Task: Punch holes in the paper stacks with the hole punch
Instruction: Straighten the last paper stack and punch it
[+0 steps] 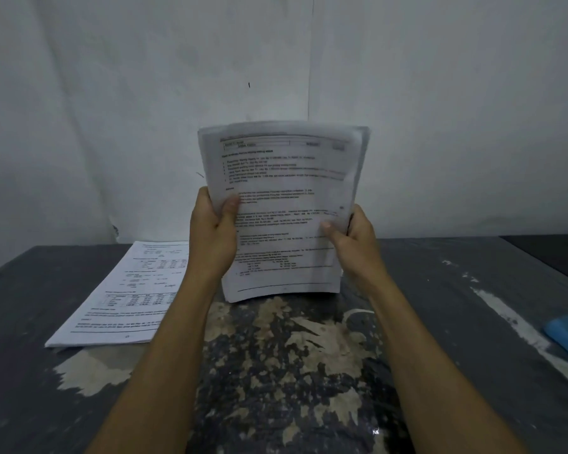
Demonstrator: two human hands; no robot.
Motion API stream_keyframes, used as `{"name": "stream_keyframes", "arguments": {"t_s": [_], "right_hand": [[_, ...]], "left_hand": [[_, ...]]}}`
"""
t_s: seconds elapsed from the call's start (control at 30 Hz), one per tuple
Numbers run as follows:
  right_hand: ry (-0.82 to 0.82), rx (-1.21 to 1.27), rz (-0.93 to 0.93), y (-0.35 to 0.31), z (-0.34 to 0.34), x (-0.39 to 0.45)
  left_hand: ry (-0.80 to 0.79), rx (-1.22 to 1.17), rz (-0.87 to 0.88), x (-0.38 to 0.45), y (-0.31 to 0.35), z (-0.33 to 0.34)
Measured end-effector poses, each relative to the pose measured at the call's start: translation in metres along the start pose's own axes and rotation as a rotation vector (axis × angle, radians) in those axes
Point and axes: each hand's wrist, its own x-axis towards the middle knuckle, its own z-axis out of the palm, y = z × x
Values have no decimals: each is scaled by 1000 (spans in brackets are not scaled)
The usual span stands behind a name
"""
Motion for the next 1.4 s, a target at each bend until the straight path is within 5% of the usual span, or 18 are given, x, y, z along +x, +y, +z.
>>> {"name": "stream_keyframes", "arguments": {"t_s": [0.27, 0.43, 0.73, 1.1, 1.27, 1.4], "right_hand": [[14, 5, -103, -60, 28, -10], [-68, 16, 12, -68, 73, -17], [-132, -47, 300, -49, 173, -25], [-195, -117, 477, -10, 242, -37], [-285, -751, 431, 3, 251, -36], [-365, -780, 403, 8, 253, -32]], "left_hand": [[156, 78, -157, 14, 31, -48], [-98, 116, -584, 23, 35, -112], [57, 284, -617, 35, -6, -181], [-97, 712, -658, 59, -65, -208], [-222, 922, -645, 59, -83, -204], [-330, 1097, -643, 59, -90, -199]]}}
